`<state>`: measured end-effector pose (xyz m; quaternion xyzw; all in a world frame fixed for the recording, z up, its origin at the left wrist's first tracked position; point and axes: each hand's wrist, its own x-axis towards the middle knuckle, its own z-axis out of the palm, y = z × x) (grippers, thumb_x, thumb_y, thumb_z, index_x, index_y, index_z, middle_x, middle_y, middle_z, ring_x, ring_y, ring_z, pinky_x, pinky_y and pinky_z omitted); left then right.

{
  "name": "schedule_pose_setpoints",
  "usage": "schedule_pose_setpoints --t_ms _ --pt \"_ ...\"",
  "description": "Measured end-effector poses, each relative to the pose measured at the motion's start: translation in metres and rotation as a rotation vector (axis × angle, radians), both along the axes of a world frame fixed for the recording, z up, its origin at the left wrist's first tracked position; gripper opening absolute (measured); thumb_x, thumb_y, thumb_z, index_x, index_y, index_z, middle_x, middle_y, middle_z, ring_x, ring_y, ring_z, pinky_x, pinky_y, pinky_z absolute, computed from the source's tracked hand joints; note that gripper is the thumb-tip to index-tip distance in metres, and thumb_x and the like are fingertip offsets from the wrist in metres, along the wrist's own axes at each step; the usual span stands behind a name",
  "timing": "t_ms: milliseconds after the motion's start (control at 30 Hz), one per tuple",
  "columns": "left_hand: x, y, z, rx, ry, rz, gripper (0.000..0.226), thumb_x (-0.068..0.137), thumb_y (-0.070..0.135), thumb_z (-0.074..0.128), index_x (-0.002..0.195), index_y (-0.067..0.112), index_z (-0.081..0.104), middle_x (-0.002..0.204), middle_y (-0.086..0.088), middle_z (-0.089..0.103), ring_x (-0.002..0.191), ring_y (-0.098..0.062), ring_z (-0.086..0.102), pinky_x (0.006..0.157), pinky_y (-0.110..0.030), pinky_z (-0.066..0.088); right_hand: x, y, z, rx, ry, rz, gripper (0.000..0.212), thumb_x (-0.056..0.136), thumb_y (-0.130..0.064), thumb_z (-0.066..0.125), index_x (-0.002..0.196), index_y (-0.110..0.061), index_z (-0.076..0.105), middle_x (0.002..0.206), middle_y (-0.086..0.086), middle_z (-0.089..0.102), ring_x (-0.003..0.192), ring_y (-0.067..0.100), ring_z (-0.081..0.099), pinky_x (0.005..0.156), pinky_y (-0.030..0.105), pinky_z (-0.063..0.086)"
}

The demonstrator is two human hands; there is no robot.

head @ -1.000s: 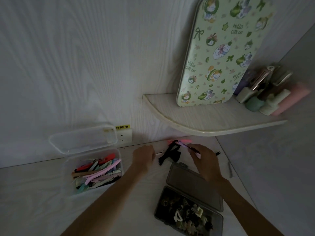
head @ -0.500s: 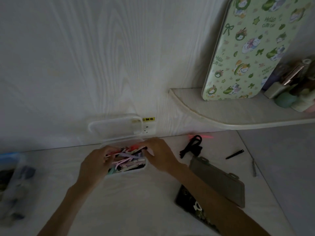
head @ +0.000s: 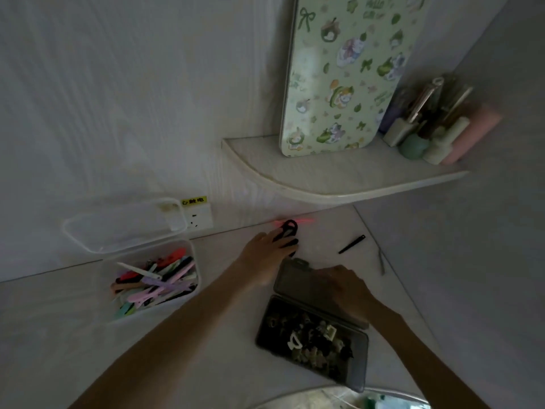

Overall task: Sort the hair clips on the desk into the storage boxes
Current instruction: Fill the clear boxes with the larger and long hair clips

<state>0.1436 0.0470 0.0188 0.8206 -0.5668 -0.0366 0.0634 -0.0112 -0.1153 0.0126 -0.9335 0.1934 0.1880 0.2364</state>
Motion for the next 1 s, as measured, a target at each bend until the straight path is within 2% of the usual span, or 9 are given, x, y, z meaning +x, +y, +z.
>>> schedule_pose_setpoints --t_ms 133,267,400,467,567,633,767,900,1000 --pt "0.006 0.006 0.001 -0.003 0.021 0.041 0.052 0.085 0.003 0.055 0.133 0.022 0.051 0.139 -0.006 0.050 0.130 -0.027 0.045 0.098 -0.038 0.038 -0.004 0.020 0.004 0.138 -0.162 0.061 0.039 0.090 -0.006 0.040 0.124 -0.011 0.058 0.129 0.014 0.056 0.118 0.026 0.052 0.103 0.027 0.036" --pt "0.006 0.022 0.003 -0.022 -0.036 0.234 0.041 0.082 0.004 0.057 0.120 0.019 0.060 0.119 -0.006 0.063 0.112 -0.028 0.055 0.087 -0.036 0.041 0.009 0.040 -0.009 0.200 -0.183 0.101 0.035 0.093 -0.006 0.042 0.121 -0.018 0.061 0.129 0.003 0.059 0.120 0.018 0.051 0.096 0.013 0.031" --pt "0.006 0.029 0.003 0.183 -0.144 0.399 0.033 0.090 0.020 0.045 0.121 0.018 0.056 0.123 -0.003 0.058 0.116 -0.023 0.049 0.092 -0.034 0.038 0.017 0.047 -0.021 0.165 -0.316 -0.066 0.032 0.092 -0.007 0.043 0.113 -0.022 0.062 0.123 0.000 0.058 0.115 0.017 0.051 0.095 0.027 0.042" --pt "0.006 0.027 0.006 0.119 -0.154 0.429 0.032 0.090 0.022 0.050 0.121 0.018 0.055 0.121 -0.003 0.059 0.113 -0.022 0.051 0.090 -0.034 0.041 0.023 0.038 -0.020 0.104 -0.441 -0.206 0.030 0.090 -0.008 0.048 0.117 -0.018 0.057 0.120 0.004 0.054 0.111 0.020 0.051 0.090 0.031 0.046" --pt "0.006 0.022 -0.002 0.044 -0.110 0.189 0.061 0.062 0.016 0.081 0.119 0.022 0.060 0.121 -0.001 0.062 0.109 -0.022 0.061 0.080 -0.034 0.054 0.031 0.019 -0.024 0.005 -0.326 -0.183 0.047 0.091 -0.021 0.053 0.137 -0.021 0.042 0.134 0.005 0.041 0.122 0.021 0.043 0.094 0.033 0.046" --pt "0.009 0.020 -0.011 0.094 -0.133 0.023 0.069 0.048 0.017 0.086 0.114 0.024 0.065 0.121 0.001 0.065 0.110 -0.023 0.063 0.080 -0.036 0.057 0.036 0.010 -0.028 -0.022 -0.247 -0.134 0.042 0.091 -0.028 0.055 0.132 -0.024 0.049 0.130 0.004 0.044 0.119 0.019 0.043 0.090 0.030 0.043" --pt "0.008 0.024 -0.012 0.113 -0.093 0.125 0.044 0.078 0.027 0.066 0.121 0.018 0.060 0.131 -0.001 0.055 0.112 -0.026 0.058 0.088 -0.039 0.051 0.044 -0.003 -0.025 -0.145 -0.271 -0.116 0.020 0.091 -0.025 0.053 0.097 -0.011 0.066 0.104 0.007 0.057 0.100 0.022 0.054 0.075 0.031 0.045" --pt "0.014 0.029 -0.006 0.103 -0.100 0.314 0.033 0.088 0.021 0.053 0.119 0.011 0.059 0.122 -0.006 0.059 0.099 -0.026 0.061 0.075 -0.037 0.055 0.027 -0.030 -0.021 -0.365 -0.458 -0.467 0.016 0.090 -0.017 0.053 0.087 -0.004 0.062 0.095 0.015 0.061 0.092 0.030 0.057 0.072 0.038 0.051" --pt "0.018 0.019 0.002 0.124 -0.114 0.351 0.027 0.094 0.019 0.044 0.117 0.014 0.057 0.116 -0.003 0.058 0.104 -0.019 0.056 0.081 -0.032 0.049 0.010 -0.050 -0.029 -0.376 -0.306 -0.748 0.017 0.089 -0.020 0.054 0.094 -0.005 0.062 0.108 0.017 0.059 0.103 0.032 0.053 0.083 0.041 0.049"
